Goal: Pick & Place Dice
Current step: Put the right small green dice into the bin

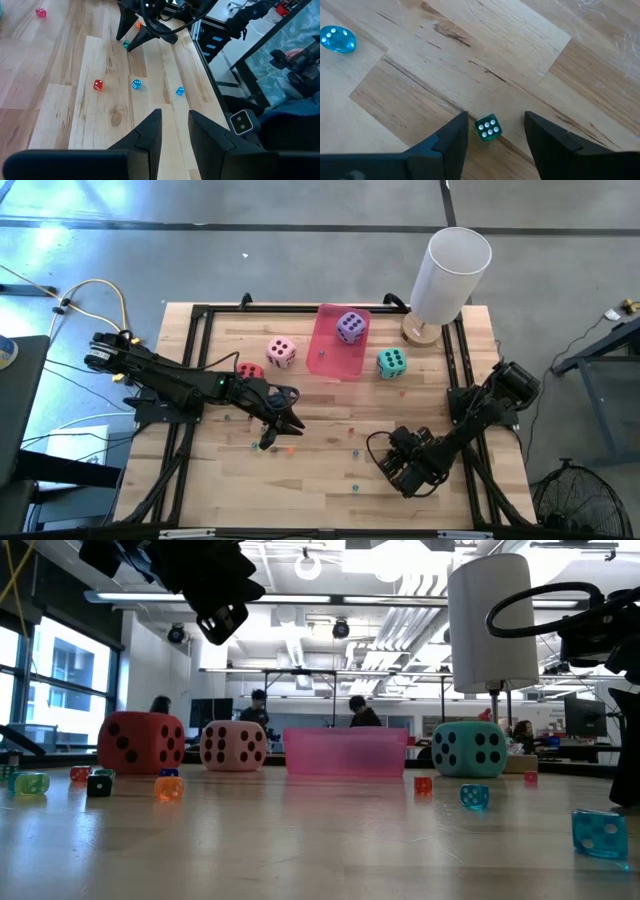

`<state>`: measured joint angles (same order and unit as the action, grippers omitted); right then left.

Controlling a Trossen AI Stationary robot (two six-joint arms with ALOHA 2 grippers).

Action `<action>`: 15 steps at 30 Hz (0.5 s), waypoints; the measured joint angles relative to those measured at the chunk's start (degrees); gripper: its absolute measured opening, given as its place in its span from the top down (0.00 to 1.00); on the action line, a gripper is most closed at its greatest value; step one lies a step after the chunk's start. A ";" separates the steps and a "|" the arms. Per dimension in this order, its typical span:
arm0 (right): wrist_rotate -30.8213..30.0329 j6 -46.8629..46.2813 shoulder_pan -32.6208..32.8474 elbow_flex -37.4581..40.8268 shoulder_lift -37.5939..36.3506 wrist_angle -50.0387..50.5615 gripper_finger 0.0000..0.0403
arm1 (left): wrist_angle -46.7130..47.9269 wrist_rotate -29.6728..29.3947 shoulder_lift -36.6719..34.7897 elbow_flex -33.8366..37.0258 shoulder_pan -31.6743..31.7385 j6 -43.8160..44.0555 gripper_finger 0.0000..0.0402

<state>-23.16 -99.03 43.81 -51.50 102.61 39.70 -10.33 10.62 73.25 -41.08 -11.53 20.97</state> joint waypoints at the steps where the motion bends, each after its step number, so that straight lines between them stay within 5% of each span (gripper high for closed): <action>1: -0.02 0.10 0.00 0.02 0.00 0.00 0.58 | -0.01 -0.01 0.01 0.00 -0.01 0.01 0.77; 15: -0.97 3.56 0.07 0.00 -0.67 -0.36 0.87 | -2.23 0.05 6.80 0.04 -0.02 -0.04 0.77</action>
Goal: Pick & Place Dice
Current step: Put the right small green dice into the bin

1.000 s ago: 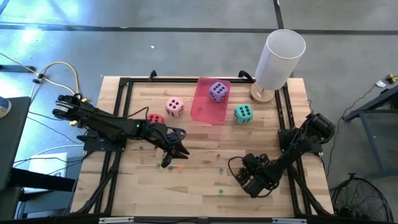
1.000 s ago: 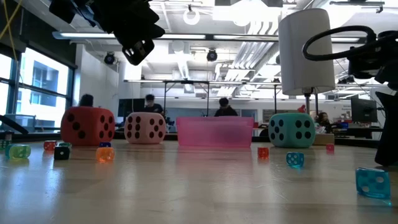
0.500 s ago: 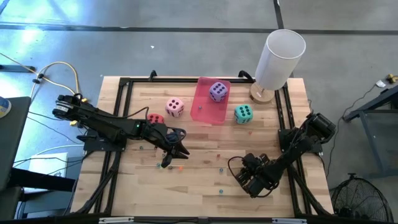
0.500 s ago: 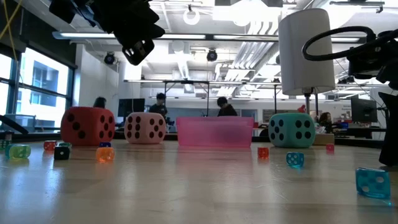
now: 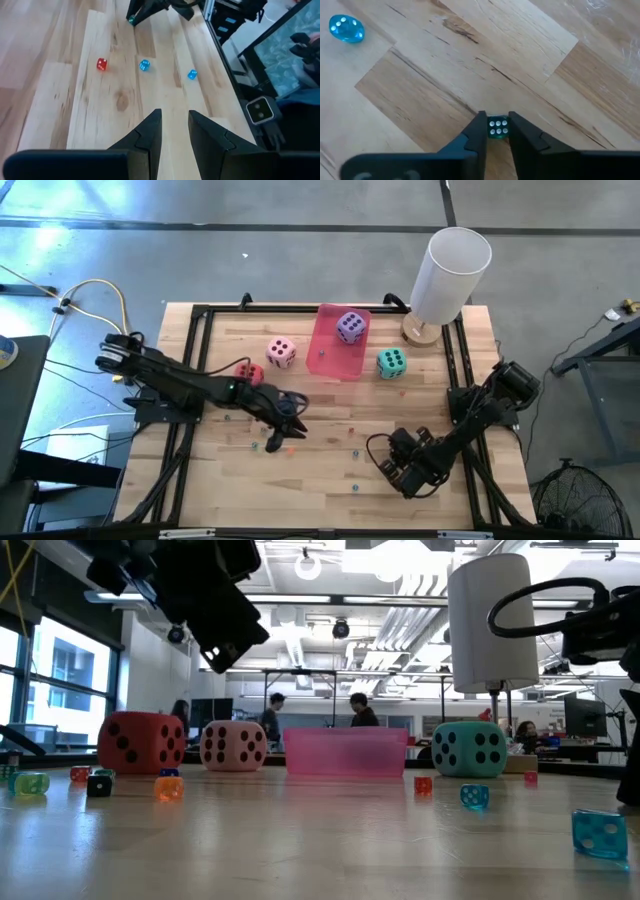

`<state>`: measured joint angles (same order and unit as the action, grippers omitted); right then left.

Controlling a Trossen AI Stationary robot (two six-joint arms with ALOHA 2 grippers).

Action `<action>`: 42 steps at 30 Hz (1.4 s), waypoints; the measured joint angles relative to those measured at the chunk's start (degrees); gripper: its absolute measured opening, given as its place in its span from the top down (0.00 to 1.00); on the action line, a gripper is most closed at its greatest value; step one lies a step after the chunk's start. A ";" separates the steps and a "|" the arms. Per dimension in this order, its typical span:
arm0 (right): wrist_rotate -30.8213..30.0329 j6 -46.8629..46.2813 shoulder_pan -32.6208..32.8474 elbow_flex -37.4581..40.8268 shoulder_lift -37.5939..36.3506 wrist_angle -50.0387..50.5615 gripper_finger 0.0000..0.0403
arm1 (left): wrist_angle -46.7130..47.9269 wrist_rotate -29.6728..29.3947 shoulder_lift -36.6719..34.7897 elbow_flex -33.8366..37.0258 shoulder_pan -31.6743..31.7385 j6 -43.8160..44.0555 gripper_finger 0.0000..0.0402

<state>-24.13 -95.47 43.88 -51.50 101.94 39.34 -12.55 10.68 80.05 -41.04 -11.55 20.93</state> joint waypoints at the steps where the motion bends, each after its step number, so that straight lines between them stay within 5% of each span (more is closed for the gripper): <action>1: -0.55 0.85 0.02 -0.12 -0.32 -0.02 0.89 | -0.71 0.02 0.53 0.00 0.00 0.00 0.77; 7: -11.76 12.86 -2.06 -4.74 -3.79 -0.32 0.91 | -4.34 0.00 2.31 0.00 -0.02 0.04 0.77; 15: -31.01 43.94 -13.27 -11.67 -9.19 -4.21 0.90 | -7.84 0.15 2.27 0.00 -1.95 0.04 0.77; 22: -18.06 68.95 -29.59 -12.64 -9.99 -23.98 0.90 | -8.13 0.26 2.27 0.00 -5.41 0.04 0.77; 33: -12.66 71.56 -45.32 -12.62 -3.53 -27.10 0.88 | -8.07 -0.04 2.27 0.00 -11.29 0.04 0.77; 42: -8.69 73.44 -51.04 -12.57 1.69 -29.61 0.86 | -8.07 -0.13 2.25 0.00 -13.61 0.04 0.77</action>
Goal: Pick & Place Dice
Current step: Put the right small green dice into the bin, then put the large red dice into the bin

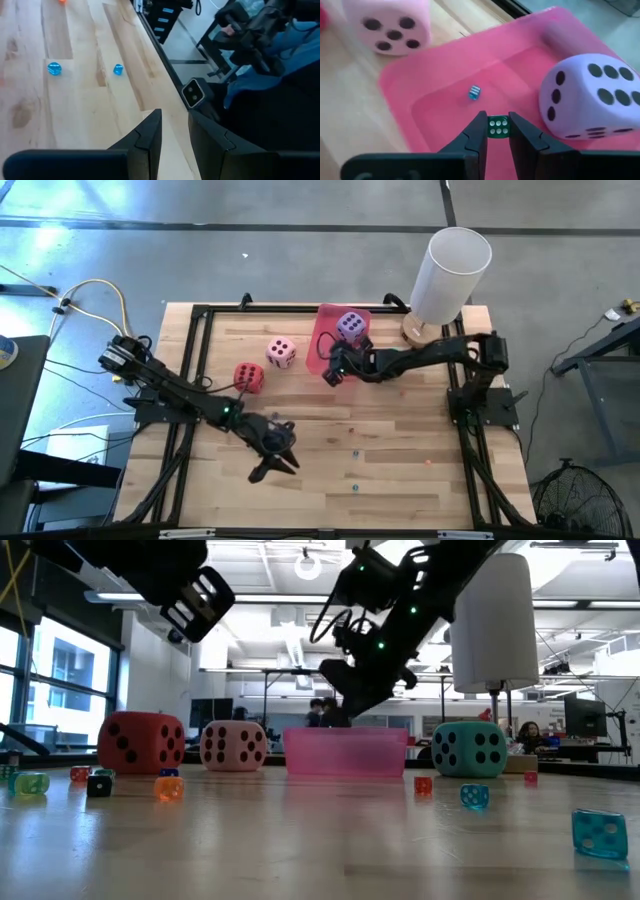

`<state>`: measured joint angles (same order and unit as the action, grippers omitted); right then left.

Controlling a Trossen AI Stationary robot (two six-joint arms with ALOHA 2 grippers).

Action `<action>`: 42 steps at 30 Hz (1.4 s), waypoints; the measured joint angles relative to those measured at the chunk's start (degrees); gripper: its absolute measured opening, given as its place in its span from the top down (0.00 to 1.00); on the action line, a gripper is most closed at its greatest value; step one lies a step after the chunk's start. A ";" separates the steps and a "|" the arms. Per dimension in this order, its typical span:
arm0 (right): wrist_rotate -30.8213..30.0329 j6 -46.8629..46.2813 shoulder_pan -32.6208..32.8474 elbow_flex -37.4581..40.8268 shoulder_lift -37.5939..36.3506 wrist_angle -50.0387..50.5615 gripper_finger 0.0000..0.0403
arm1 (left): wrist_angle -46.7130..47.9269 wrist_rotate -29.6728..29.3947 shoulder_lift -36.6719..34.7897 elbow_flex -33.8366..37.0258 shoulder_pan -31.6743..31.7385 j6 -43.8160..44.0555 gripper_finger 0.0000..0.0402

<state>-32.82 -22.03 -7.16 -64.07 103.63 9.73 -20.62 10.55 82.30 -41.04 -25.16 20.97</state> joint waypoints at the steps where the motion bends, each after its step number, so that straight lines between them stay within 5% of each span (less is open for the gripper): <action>1: 0.38 0.43 -0.37 0.00 0.00 -0.34 0.86 | -0.02 -0.18 0.00 0.00 -0.16 0.00 0.77; 9: 8.35 0.41 -1.13 -0.02 -0.02 -1.33 0.80 | -0.22 -0.39 0.00 0.00 -0.67 0.02 0.77; 19: 8.36 -0.61 -0.54 -0.02 -0.02 -0.85 0.40 | -0.22 -0.36 0.00 0.00 -0.37 -0.26 0.77; 24: 8.42 -0.65 -0.02 -0.11 -1.22 -0.17 0.29 | -0.02 -0.06 0.00 0.00 0.47 -1.07 0.77; 35: 8.80 -3.41 5.45 -0.26 -16.17 7.46 0.29 | 2.97 0.26 -3.84 -0.02 4.78 -16.14 0.77; 42: 2.90 1.69 15.65 -0.24 -22.06 6.06 0.49 | 17.29 -0.07 -16.35 -0.09 10.42 -15.14 0.77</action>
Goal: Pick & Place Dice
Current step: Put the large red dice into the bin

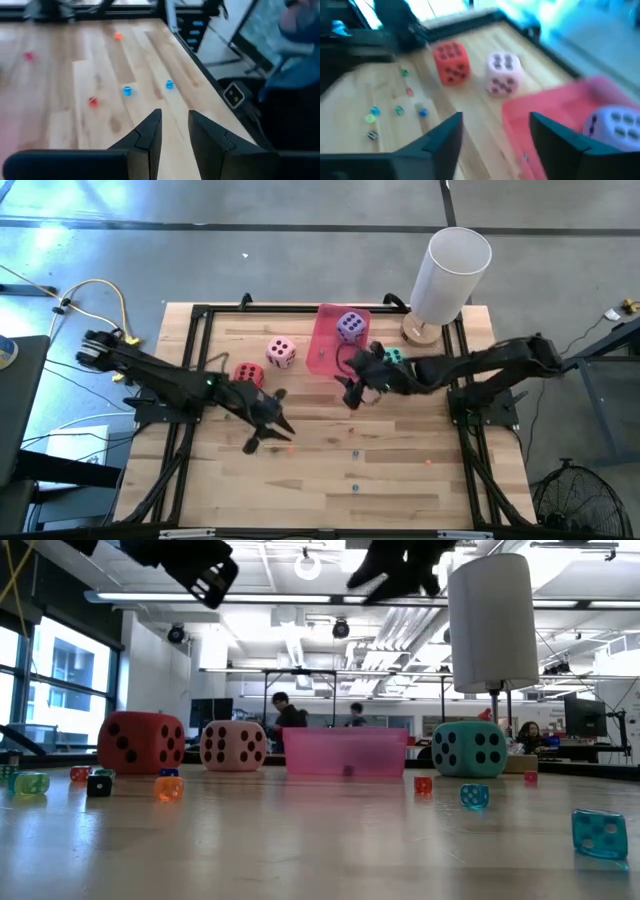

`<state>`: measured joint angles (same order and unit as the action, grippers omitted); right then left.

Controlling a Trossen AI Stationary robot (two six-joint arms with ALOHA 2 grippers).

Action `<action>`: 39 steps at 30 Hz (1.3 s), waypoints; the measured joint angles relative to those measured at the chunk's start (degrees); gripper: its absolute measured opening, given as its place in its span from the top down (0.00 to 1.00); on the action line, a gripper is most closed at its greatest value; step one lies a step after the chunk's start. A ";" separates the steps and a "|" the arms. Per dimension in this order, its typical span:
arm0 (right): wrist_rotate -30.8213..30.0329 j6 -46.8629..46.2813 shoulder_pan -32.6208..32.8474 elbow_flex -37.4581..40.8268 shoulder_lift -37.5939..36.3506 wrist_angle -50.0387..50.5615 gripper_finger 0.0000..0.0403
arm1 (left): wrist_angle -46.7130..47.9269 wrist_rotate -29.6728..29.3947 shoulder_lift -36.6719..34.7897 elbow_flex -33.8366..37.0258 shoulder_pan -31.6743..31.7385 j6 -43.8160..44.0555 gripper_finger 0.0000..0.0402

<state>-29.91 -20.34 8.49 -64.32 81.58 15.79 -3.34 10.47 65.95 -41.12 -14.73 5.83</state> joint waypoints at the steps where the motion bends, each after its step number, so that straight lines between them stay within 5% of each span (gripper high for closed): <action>1: -3.20 1.41 2.35 -0.02 0.01 -0.94 0.55 | 1.33 -0.05 -1.59 0.00 0.67 1.74 0.77; 8: -18.11 3.30 17.25 0.08 0.34 -1.67 0.97 | 3.96 0.75 -8.15 0.00 2.20 15.19 0.77; 15: -29.56 -3.63 30.12 0.94 0.44 3.82 0.99 | 2.19 -3.48 -8.91 0.00 2.62 13.43 0.77; 20: -39.50 -3.47 33.25 3.90 0.48 4.73 1.00 | 2.25 -5.33 -8.85 0.00 2.60 4.51 0.77; 28: -35.88 -3.95 31.47 4.11 0.48 4.56 1.00 | 2.45 -1.20 -8.85 0.00 1.35 1.17 0.77; 35: -30.95 -6.58 28.57 4.11 0.48 4.55 1.00 | 2.24 21.55 -8.82 0.02 0.51 -4.53 0.77; 39: -28.31 -7.91 27.21 4.11 0.48 4.63 1.00 | 0.65 23.96 -8.30 0.09 -0.29 -3.61 0.76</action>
<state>-58.22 -28.24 35.70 -60.20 82.06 20.42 -2.68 34.44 57.65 -41.04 -15.03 2.22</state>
